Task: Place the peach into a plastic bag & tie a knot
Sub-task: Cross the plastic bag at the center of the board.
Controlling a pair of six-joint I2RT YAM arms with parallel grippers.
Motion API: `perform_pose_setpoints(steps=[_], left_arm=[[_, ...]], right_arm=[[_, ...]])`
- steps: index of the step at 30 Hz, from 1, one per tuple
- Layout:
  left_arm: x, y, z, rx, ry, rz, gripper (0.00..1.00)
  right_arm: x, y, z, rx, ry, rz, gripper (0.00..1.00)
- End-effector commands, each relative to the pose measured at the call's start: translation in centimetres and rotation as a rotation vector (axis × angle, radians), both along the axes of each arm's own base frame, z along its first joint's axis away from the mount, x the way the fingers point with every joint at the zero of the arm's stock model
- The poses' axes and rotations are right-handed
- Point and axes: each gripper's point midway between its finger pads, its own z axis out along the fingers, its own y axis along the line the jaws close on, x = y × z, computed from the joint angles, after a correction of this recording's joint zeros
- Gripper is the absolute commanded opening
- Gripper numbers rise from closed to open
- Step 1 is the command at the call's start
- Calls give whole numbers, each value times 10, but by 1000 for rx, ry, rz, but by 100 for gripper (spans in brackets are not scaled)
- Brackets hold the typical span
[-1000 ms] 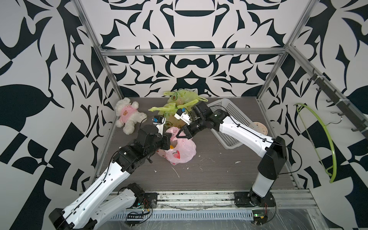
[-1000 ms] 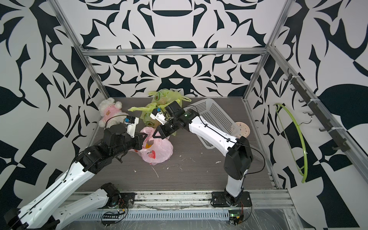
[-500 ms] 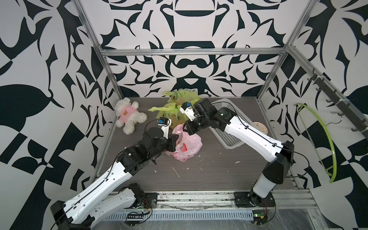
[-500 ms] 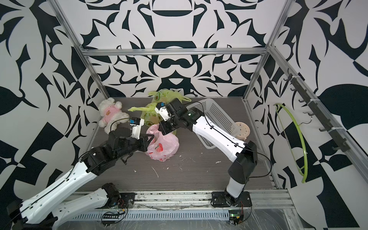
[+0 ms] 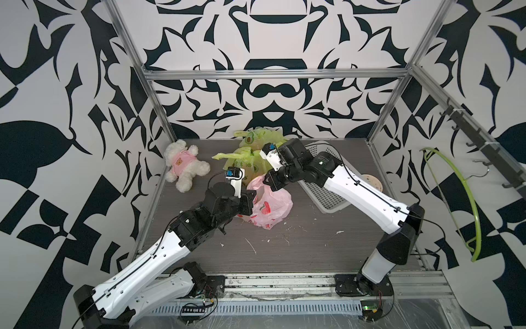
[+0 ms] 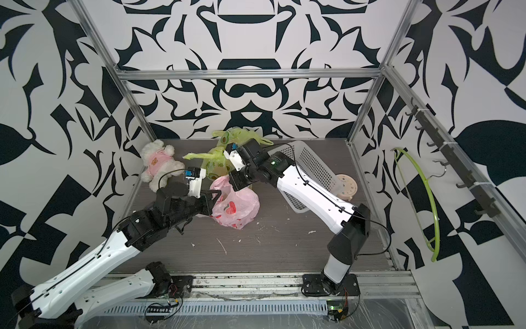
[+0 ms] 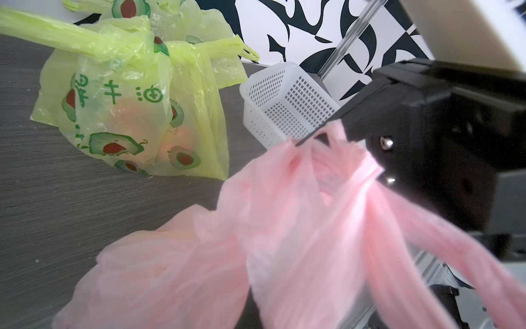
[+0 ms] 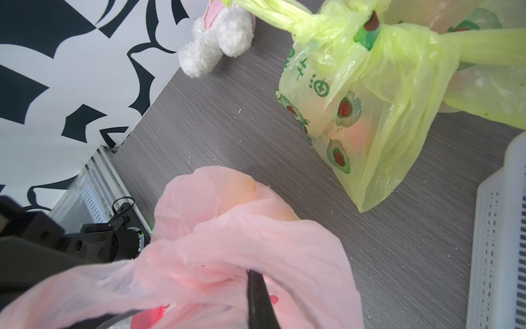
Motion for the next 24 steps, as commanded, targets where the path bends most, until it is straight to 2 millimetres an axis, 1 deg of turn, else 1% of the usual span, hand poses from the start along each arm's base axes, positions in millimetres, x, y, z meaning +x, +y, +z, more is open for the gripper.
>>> perform_pose_setpoints(steps=[1,7,11,14,16,19,24], left_arm=[[-10,8,-16,41,47,-1,0],[-10,8,-12,30,38,1,0],[-10,8,-13,29,41,-1,0],[-10,7,-12,22,40,-4,0],[-11,6,-12,18,43,-9,0],[-14,0,-13,6,54,-42,0],[-20,-5,-22,10,82,-70,0]], right_arm=[[24,-16,35,36,-103,-71,3],[15,-12,24,30,-58,-21,11],[11,-10,16,22,-31,0,12],[10,-10,9,13,-15,6,8],[11,-9,7,10,-11,2,1],[16,-10,11,21,-28,-28,0],[29,-16,28,42,-101,-103,0]])
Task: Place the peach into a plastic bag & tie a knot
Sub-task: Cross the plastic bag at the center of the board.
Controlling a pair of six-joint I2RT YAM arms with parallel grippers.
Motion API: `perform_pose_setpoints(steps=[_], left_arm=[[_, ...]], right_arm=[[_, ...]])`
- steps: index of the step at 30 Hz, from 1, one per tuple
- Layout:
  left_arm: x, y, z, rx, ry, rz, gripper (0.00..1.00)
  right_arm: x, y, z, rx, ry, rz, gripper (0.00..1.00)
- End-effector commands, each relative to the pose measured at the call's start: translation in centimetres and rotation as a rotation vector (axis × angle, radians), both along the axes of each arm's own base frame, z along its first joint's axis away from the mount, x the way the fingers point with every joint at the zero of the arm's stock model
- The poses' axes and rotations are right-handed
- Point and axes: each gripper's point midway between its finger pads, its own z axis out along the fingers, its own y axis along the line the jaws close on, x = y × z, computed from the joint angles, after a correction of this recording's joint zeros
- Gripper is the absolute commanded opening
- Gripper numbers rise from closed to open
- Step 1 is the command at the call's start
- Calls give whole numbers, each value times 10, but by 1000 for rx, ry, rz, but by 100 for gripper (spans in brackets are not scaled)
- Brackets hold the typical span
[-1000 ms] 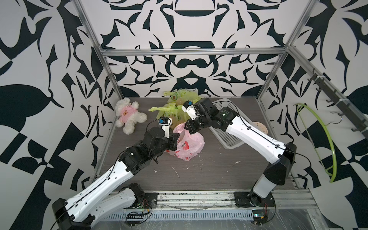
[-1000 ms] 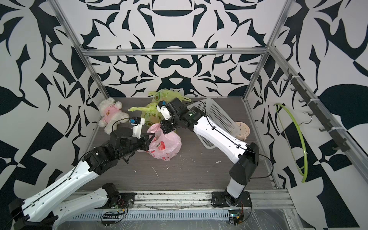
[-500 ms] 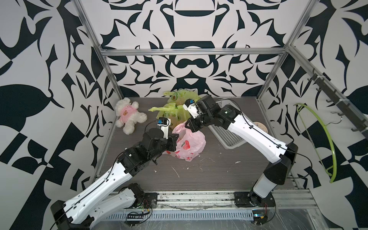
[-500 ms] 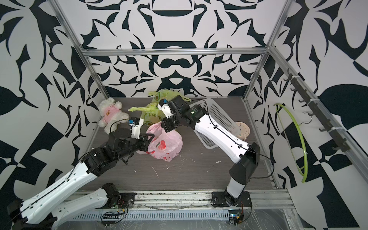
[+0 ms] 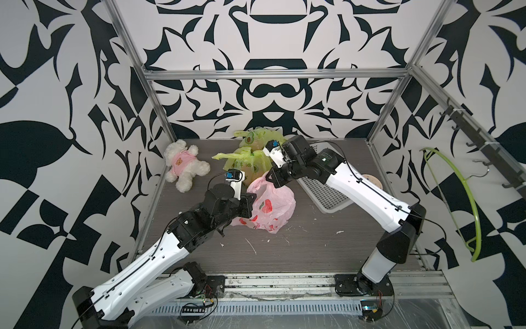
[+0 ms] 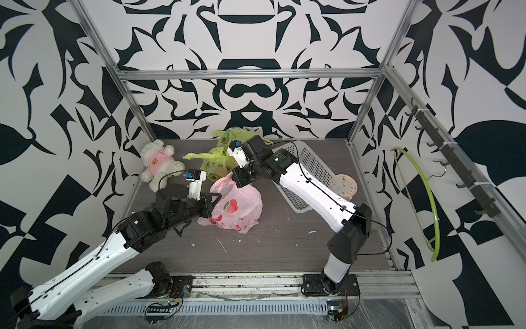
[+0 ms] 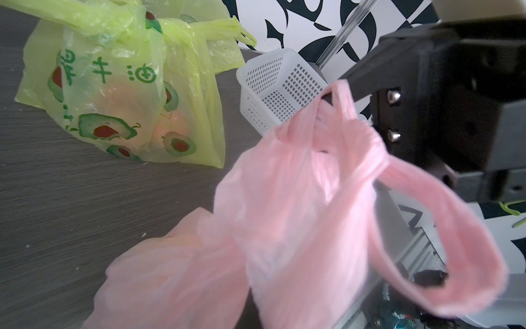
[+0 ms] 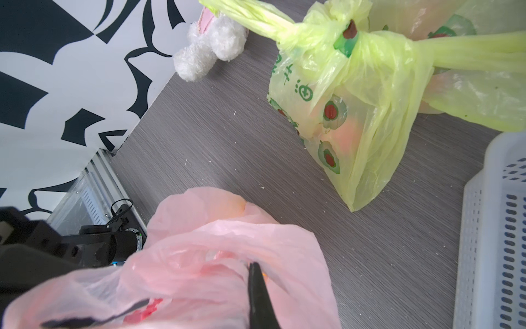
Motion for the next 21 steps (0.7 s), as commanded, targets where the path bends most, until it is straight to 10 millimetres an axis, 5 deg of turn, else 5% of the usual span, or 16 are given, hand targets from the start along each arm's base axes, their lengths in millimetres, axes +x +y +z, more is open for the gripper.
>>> perform_pose_setpoints(steps=[1,12,19,21], left_arm=[[-10,-3,-16,12,44,-41,0],[-4,-43,-1,-129,3,-123,0],[6,-34,-16,-133,-17,-40,0],[6,-33,-18,-153,-17,-32,7]], right_arm=[[19,-7,31,48,-113,-93,0],[21,17,80,362,-166,-101,0],[9,9,116,636,-144,-59,0],[9,6,122,699,-120,-34,0]])
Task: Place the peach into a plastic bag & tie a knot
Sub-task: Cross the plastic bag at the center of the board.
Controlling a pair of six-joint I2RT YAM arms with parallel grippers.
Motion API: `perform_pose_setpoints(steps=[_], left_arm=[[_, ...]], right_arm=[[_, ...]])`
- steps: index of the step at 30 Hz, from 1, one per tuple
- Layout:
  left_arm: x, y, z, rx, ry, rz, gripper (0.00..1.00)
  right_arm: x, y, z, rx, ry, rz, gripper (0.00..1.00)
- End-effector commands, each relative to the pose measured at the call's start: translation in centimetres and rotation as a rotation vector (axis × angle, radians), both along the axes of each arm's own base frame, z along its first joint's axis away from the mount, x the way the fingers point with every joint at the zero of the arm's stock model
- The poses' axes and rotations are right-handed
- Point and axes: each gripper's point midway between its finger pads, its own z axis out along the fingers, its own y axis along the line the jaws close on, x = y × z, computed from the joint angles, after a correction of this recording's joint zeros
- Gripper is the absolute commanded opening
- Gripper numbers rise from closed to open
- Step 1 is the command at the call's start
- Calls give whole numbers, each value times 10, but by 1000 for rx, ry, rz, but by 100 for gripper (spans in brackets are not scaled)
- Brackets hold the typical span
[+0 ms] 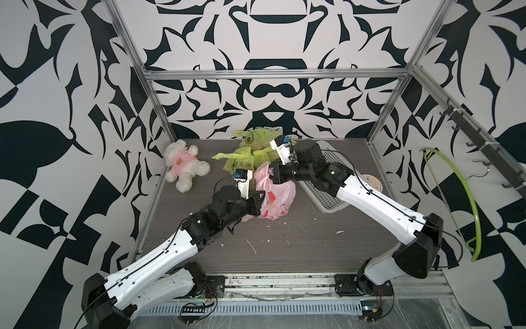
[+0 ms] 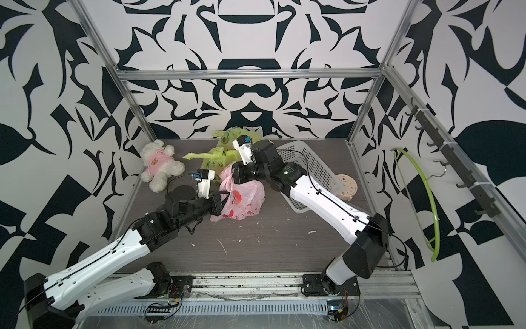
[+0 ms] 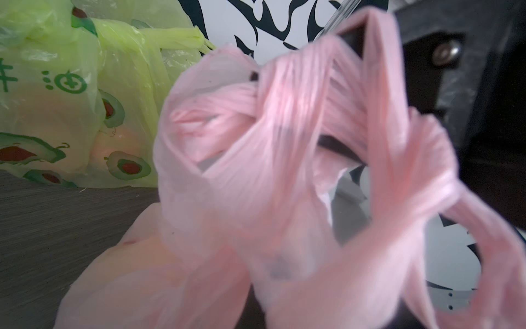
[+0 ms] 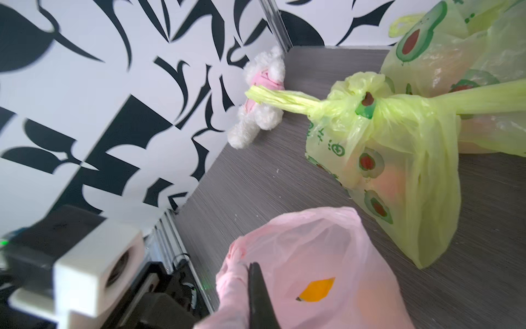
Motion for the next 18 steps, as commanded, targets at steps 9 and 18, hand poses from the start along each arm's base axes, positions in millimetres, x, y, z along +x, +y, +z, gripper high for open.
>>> perform_pose_setpoints(steps=[9,18], left_arm=[[-26,16,16,-11,-40,-50,58],[-50,93,62,35,-164,112,71]], right_arm=[[17,-12,83,367,-106,130,0],[10,-9,90,349,-102,263,0]])
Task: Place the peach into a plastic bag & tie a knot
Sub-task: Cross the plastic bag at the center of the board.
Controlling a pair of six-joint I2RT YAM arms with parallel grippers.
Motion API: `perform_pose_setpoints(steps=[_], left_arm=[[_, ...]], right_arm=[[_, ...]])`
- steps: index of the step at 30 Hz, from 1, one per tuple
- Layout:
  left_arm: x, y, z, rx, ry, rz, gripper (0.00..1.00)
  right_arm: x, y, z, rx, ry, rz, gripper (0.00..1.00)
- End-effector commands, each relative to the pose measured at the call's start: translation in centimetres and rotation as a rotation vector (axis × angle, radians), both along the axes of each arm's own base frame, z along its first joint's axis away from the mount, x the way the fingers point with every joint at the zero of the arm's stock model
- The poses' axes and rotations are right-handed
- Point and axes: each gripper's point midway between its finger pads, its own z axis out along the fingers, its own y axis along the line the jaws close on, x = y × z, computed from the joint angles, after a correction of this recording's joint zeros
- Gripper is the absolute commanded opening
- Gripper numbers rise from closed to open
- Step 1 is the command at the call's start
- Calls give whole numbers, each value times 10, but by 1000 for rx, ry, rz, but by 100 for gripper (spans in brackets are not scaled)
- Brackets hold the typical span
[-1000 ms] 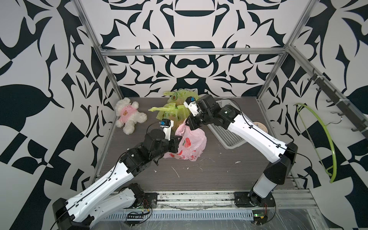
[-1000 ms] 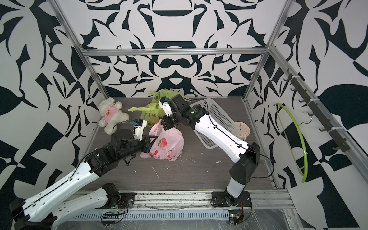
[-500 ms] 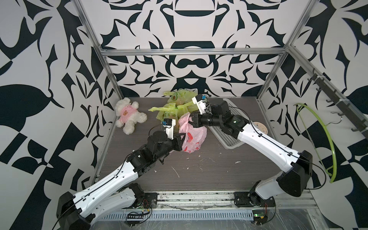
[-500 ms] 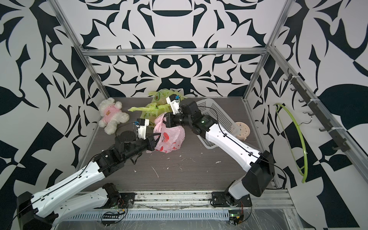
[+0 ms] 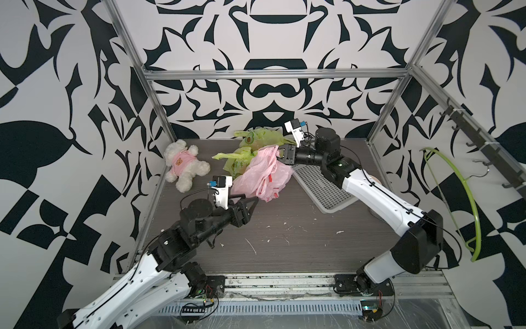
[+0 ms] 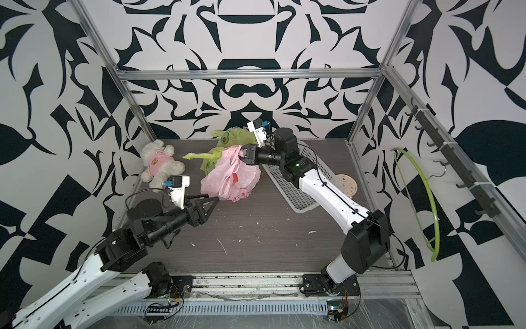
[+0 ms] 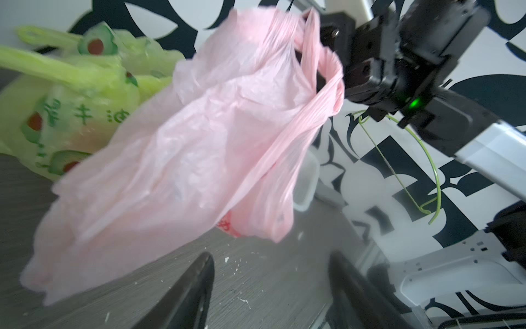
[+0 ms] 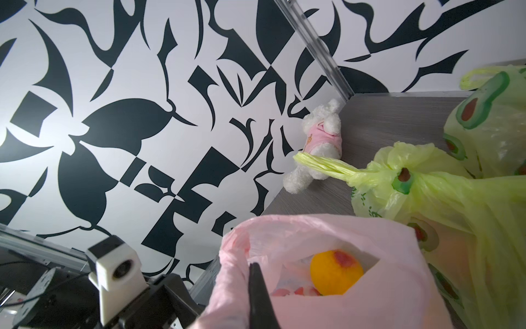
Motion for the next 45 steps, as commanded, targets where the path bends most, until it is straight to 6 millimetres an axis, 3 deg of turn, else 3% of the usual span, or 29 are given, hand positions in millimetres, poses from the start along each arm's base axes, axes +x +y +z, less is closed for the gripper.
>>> perform_pose_setpoints(steps=[1,4,6,12,16,18,20,22,28,38,45], left_arm=[[-3,36,7,87,-43,112,72],[1,52,19,144,-84,179,74],[6,50,23,199,-107,178,75],[36,10,10,343,-117,120,79],[54,-21,-14,401,-83,65,79],[58,-32,-26,420,-56,34,74],[61,-38,-36,434,-31,22,57],[62,-37,-43,440,-17,33,39],[59,-29,-48,422,-14,61,0],[47,6,-19,373,-75,149,0],[42,14,-5,361,-88,161,0]], right_arm=[[-21,3,38,51,-100,111,0],[-26,4,37,42,-89,149,0],[-29,5,36,41,-82,167,0],[-38,4,39,47,-83,203,0],[-42,3,40,50,-80,214,0],[-44,3,40,51,-80,224,0],[-47,2,39,44,-79,233,0],[-49,1,36,30,-78,240,0],[-54,-3,31,17,-82,240,0],[-49,-13,8,-145,-92,172,0],[-52,-17,3,-188,-87,169,0]])
